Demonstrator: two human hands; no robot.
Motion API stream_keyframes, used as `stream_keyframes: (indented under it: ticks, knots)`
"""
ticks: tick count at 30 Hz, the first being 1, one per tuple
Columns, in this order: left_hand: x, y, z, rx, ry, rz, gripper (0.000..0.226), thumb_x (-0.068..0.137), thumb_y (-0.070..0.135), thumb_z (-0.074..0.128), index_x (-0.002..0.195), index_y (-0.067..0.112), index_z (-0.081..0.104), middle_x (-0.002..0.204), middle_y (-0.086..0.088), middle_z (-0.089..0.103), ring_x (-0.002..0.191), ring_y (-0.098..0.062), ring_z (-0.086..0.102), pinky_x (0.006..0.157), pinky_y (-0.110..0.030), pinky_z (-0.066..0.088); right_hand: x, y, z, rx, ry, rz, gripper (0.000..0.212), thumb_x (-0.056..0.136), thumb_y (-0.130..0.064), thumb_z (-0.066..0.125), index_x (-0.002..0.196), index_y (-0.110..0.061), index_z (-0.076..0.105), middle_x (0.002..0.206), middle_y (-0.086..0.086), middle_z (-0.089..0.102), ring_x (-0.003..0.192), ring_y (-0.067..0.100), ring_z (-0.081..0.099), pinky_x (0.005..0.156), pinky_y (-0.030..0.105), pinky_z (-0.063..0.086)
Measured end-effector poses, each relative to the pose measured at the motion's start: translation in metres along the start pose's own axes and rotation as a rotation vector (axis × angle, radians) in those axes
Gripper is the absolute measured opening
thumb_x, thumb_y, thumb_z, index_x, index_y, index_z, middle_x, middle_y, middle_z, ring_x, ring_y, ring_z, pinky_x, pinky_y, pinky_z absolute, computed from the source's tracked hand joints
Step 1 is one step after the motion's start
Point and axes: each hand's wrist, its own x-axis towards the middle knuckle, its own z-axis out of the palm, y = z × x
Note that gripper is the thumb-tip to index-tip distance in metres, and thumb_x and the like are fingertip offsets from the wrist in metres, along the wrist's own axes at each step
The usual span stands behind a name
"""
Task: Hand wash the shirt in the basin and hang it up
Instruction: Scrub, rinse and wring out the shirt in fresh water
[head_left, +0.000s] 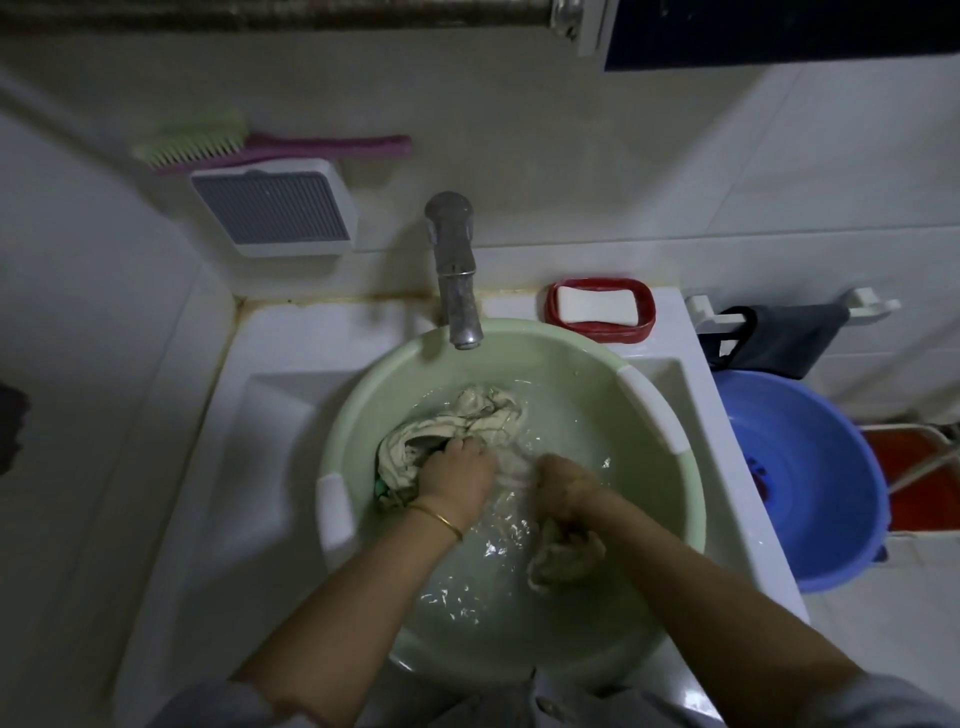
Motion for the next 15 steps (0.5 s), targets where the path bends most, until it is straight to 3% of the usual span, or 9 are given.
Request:
stream_keyframes:
  ticks: [3, 5, 7, 8, 12, 15]
  knots:
    - [0.001, -0.018, -0.013, -0.182, 0.124, 0.035, 0.029, 0.089, 0.013, 0.047, 0.116, 0.012, 0.057, 0.122, -0.013, 0.055, 0.116, -0.032, 0.050, 0.094, -0.038, 0.044, -0.009, 0.002, -0.031, 0.484, -0.103, 0.084, 0.019, 0.075, -0.016, 0.072, 0.092, -0.010, 0.067, 0.088, 0.006, 0.063, 0.081, 0.022, 0.059, 0.062, 0.022, 0.046]
    - [-0.008, -0.031, -0.027, -0.271, 0.301, 0.039, 0.021, 0.084, 0.014, 0.049, 0.102, 0.008, 0.060, 0.106, -0.016, 0.061, 0.101, -0.035, 0.057, 0.083, -0.039, 0.045, -0.016, 0.006, -0.044, 0.783, -0.152, 0.091, 0.023, 0.061, -0.023, 0.072, 0.081, -0.012, 0.064, 0.075, 0.004, 0.067, 0.068, 0.018, 0.063, 0.058, 0.021, 0.046]
    - [-0.020, -0.042, -0.038, -0.394, 0.488, 0.036, 0.015, 0.078, 0.018, 0.043, 0.081, 0.008, 0.053, 0.081, -0.019, 0.059, 0.077, -0.037, 0.057, 0.066, -0.042, 0.043, -0.019, 0.007, -0.054, 1.021, -0.137, 0.105, 0.012, 0.071, -0.023, 0.059, 0.068, -0.012, 0.058, 0.055, 0.000, 0.062, 0.049, 0.014, 0.059, 0.048, 0.018, 0.043]
    - [-0.026, -0.047, -0.041, -0.449, 0.571, 0.025, 0.016, 0.075, 0.022, 0.038, 0.074, 0.009, 0.048, 0.072, -0.018, 0.055, 0.069, -0.037, 0.053, 0.060, -0.043, 0.041, -0.019, 0.008, -0.057, 1.059, -0.083, 0.124, 0.017, 0.079, -0.019, 0.053, 0.063, -0.013, 0.054, 0.050, -0.001, 0.057, 0.045, 0.014, 0.054, 0.049, 0.018, 0.041]
    - [-0.039, -0.066, -0.052, -0.478, 0.752, -0.118, 0.022, 0.076, 0.026, 0.033, 0.076, 0.009, 0.047, 0.074, -0.017, 0.054, 0.071, -0.035, 0.051, 0.061, -0.046, 0.041, -0.016, 0.012, -0.072, 0.843, 0.321, 0.096, 0.013, 0.087, -0.014, 0.051, 0.077, -0.009, 0.057, 0.073, 0.013, 0.056, 0.064, 0.026, 0.051, 0.059, 0.031, 0.044]
    - [-0.041, -0.074, -0.055, -0.116, 0.819, -0.288, 0.004, 0.075, 0.011, 0.049, 0.076, 0.007, 0.050, 0.078, -0.018, 0.052, 0.073, -0.036, 0.051, 0.058, -0.042, 0.039, -0.023, 0.009, -0.073, 0.534, 0.577, -0.027, 0.012, 0.093, -0.018, 0.048, 0.091, -0.007, 0.053, 0.085, 0.011, 0.057, 0.080, 0.030, 0.058, 0.071, 0.041, 0.053]
